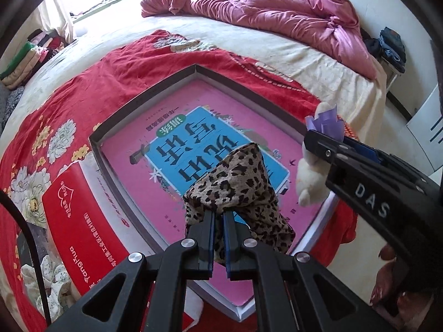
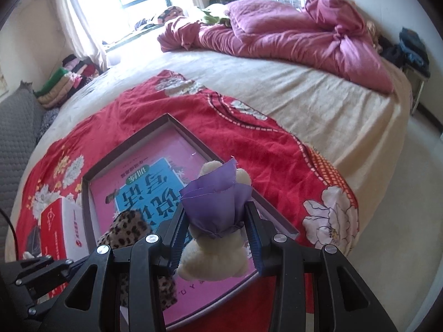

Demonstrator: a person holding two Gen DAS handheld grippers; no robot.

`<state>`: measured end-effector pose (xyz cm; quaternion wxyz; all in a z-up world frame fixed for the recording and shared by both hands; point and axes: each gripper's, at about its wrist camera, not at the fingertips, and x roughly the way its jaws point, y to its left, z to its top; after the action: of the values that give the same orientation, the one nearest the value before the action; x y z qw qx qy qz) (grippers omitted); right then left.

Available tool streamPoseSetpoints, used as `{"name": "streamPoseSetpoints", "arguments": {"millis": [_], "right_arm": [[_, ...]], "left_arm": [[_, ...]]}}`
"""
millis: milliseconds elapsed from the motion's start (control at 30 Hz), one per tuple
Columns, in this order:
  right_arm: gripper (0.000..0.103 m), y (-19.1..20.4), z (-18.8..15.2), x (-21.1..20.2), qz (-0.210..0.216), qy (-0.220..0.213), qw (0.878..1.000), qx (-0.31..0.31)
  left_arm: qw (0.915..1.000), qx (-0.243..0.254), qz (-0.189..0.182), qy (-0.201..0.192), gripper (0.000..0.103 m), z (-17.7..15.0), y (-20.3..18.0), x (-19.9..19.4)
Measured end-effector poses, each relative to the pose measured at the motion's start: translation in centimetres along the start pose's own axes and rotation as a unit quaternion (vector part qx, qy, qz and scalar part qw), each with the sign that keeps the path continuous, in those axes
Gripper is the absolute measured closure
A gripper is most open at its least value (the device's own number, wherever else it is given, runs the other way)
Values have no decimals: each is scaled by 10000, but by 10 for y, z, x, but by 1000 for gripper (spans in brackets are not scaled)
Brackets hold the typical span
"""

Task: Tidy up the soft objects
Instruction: 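Carry the leopard cloth and bunny with both grippers over the pink tray, then open both grippers to drop the leopard cloth and bunny into the tray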

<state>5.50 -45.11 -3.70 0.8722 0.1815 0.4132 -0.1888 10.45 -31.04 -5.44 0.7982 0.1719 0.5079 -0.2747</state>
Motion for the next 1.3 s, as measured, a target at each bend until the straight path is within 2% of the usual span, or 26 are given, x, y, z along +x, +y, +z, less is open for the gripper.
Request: {"name": "streamPoseSetpoints", "arguments": {"millis": [233, 333, 567, 700, 800, 900, 967, 1033, 1200, 1300], "right_arm": [[61, 3, -8, 25, -19, 344, 9994, -41], [60, 2, -11, 29, -28, 337, 9994, -40], [58, 0, -12, 28, 49, 316, 9995, -12], [52, -3, -11, 24, 168, 279, 9994, 73], [52, -6, -11, 20, 182, 249, 9995, 112], [51, -7, -11, 17, 189, 227, 9995, 128], [50, -8, -12, 16, 165, 219, 9996, 117], [49, -10, -12, 14, 160, 211, 9996, 139], [46, -10, -11, 7, 231, 145, 9994, 200], [46, -9, -10, 2, 270, 124, 9993, 221]], "left_arm": [[9999, 43, -29, 124, 97, -2, -1, 8], [9999, 56, -70, 141, 97, -3, -2, 10], [9996, 22, 93, 249, 96, -2, -1, 16], [9994, -5, 134, 321, 95, -1, 1, 18], [9993, 19, 174, 331, 91, -1, 0, 19], [9994, 15, 193, 301, 81, -1, -1, 17], [9994, -26, 178, 285, 66, -1, 0, 16], [9995, -60, 162, 258, 58, -1, 1, 14], [9996, -131, 99, 229, 58, -4, 4, 6], [9996, -184, 123, 195, 49, -7, 7, 0]]}}
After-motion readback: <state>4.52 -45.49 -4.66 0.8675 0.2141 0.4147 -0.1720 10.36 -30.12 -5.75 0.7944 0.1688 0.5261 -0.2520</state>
